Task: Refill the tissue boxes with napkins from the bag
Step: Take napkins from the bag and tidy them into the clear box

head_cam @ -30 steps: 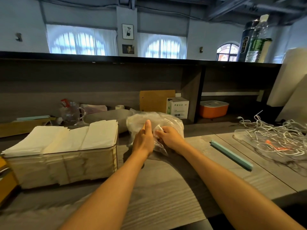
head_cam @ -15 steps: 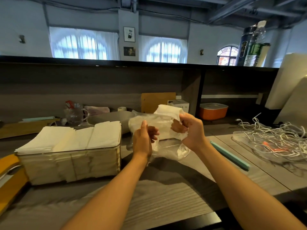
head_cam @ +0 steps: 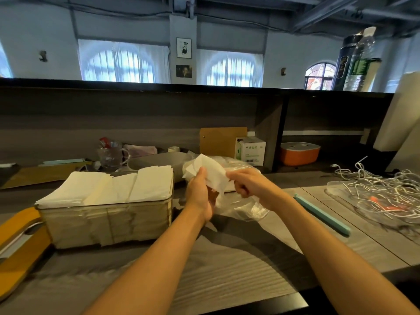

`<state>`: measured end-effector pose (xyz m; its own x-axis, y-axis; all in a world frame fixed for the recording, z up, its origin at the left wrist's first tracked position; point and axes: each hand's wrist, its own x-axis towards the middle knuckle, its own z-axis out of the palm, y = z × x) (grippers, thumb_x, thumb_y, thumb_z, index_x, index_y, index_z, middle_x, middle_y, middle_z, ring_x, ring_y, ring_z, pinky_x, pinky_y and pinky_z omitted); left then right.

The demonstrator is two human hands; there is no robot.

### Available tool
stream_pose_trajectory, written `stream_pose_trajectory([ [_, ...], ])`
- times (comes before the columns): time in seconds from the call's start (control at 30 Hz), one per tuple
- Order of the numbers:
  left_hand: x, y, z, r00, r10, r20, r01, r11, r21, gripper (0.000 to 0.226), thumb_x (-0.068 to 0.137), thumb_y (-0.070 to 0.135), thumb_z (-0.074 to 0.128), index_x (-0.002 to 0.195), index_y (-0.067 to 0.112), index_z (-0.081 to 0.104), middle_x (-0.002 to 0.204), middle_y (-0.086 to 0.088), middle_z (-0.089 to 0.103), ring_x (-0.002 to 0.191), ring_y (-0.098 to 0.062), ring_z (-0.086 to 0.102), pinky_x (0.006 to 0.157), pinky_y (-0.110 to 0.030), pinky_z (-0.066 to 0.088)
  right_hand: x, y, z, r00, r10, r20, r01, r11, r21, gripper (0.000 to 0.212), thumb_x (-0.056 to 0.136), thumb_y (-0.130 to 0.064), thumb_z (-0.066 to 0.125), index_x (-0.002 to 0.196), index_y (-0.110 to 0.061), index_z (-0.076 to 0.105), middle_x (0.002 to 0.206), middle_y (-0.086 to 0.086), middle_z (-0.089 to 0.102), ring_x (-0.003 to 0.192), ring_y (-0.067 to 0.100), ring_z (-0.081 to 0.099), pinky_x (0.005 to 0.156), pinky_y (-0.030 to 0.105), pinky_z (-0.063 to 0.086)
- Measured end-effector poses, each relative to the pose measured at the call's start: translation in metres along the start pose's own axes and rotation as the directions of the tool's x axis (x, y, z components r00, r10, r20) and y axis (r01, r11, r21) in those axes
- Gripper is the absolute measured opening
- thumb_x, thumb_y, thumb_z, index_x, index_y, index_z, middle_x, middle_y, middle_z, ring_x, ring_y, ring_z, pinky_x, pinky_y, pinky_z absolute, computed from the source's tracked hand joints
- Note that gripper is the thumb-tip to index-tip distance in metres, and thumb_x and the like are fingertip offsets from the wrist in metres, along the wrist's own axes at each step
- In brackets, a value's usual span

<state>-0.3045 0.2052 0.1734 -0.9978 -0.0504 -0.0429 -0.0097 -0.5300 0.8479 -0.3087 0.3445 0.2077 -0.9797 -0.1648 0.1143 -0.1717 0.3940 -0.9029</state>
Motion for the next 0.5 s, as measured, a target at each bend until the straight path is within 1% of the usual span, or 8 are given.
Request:
stream_pose_trajectory([
  [0.03, 0.002, 0.001, 0.000, 0.999, 0.003, -0.034, -0.003, 1.000, -0.012, 0.040, 0.104, 0.037, 0.042, 0.138, 0.017, 0.051, 0.123, -0.012, 0.066, 0.109, -0.030, 0.064, 0.085, -0.042, 0.055, 0.002, 0.001, -0.005, 0.998, -0.008, -0.067, 0.013, 0.997, 0.077, 0.031, 0.099, -0.036, 0.054, 0.089, -0.010, 0.068, 0.054, -0.002, 0.045, 0.051, 0.009, 0.039, 0.055, 0.022, 0.036],
  [0.1, 0.003, 0.002, 0.001, 1.000, -0.009, -0.027, 0.006, 0.997, -0.079, 0.042, 0.105, 0.029, 0.043, 0.144, 0.014, 0.045, 0.131, -0.014, 0.062, 0.115, -0.031, 0.062, 0.093, -0.045, 0.053, 0.004, 0.004, -0.015, 0.981, -0.010, -0.192, 0.078, 0.933, 0.352, 0.035, 0.100, -0.038, 0.048, 0.092, -0.011, 0.068, 0.050, -0.004, 0.040, 0.047, 0.008, 0.036, 0.056, 0.022, 0.033],
  [0.13, 0.003, 0.002, 0.002, 1.000, -0.022, -0.002, 0.021, 0.994, -0.103, 0.043, 0.105, 0.026, 0.043, 0.145, 0.011, 0.043, 0.132, -0.015, 0.062, 0.115, -0.031, 0.062, 0.097, -0.047, 0.052, 0.004, 0.005, -0.020, 0.975, -0.010, -0.220, 0.124, 0.850, 0.512, 0.037, 0.100, -0.040, 0.046, 0.094, -0.011, 0.067, 0.051, -0.004, 0.040, 0.047, 0.007, 0.036, 0.057, 0.022, 0.033],
  [0.2, -0.006, 0.001, 0.005, 0.996, -0.078, 0.042, 0.079, 0.996, -0.038, 0.036, 0.106, 0.025, 0.042, 0.137, 0.008, 0.048, 0.127, -0.018, 0.064, 0.112, -0.032, 0.064, 0.097, -0.048, 0.051, 0.001, 0.004, -0.023, 0.974, -0.055, -0.221, 0.207, 0.613, 0.762, 0.039, 0.097, -0.044, 0.045, 0.101, -0.012, 0.067, 0.055, -0.004, 0.043, 0.051, 0.006, 0.038, 0.058, 0.021, 0.032],
  [0.23, -0.010, 0.000, 0.007, 0.991, -0.119, 0.070, 0.117, 0.993, 0.020, 0.035, 0.106, 0.025, 0.040, 0.135, 0.008, 0.051, 0.124, -0.018, 0.066, 0.111, -0.032, 0.064, 0.095, -0.047, 0.051, 0.001, 0.004, -0.022, 0.970, -0.092, -0.223, 0.238, 0.526, 0.817, 0.040, 0.095, -0.046, 0.046, 0.104, -0.014, 0.067, 0.057, -0.004, 0.045, 0.053, 0.007, 0.039, 0.060, 0.021, 0.032],
  [0.3, -0.018, -0.002, 0.012, 0.967, -0.213, 0.143, 0.201, 0.975, 0.094, 0.039, 0.107, 0.031, 0.034, 0.125, 0.007, 0.058, 0.122, -0.019, 0.068, 0.112, -0.033, 0.064, 0.091, -0.045, 0.052, -0.001, 0.002, -0.017, 0.962, -0.145, -0.233, 0.274, 0.466, 0.841, 0.043, 0.091, -0.049, 0.046, 0.109, -0.016, 0.066, 0.061, -0.002, 0.049, 0.055, 0.008, 0.043, 0.062, 0.022, 0.035],
  [0.37, -0.024, -0.004, 0.016, 0.937, -0.274, 0.218, 0.256, 0.960, 0.111, 0.049, 0.107, 0.039, 0.028, 0.122, 0.006, 0.061, 0.120, -0.019, 0.068, 0.112, -0.034, 0.064, 0.091, -0.045, 0.052, 0.000, 0.003, -0.012, 0.956, -0.180, -0.231, 0.291, 0.508, 0.810, 0.044, 0.094, -0.048, 0.042, 0.111, -0.016, 0.066, 0.065, -0.001, 0.049, 0.057, 0.008, 0.044, 0.063, 0.023, 0.036],
  [0.5, -0.024, -0.009, 0.018, 0.911, -0.287, 0.295, 0.261, 0.957, 0.127, 0.062, 0.101, 0.061, 0.025, 0.123, 0.019, 0.065, 0.118, -0.013, 0.071, 0.112, -0.030, 0.066, 0.100, -0.047, 0.049, 0.004, 0.010, 0.007, 0.947, -0.213, -0.238, 0.302, 0.842, 0.448, 0.046, 0.105, -0.040, 0.031, 0.112, -0.013, 0.067, 0.072, 0.001, 0.056, 0.068, 0.008, 0.052, 0.068, 0.022, 0.040],
])
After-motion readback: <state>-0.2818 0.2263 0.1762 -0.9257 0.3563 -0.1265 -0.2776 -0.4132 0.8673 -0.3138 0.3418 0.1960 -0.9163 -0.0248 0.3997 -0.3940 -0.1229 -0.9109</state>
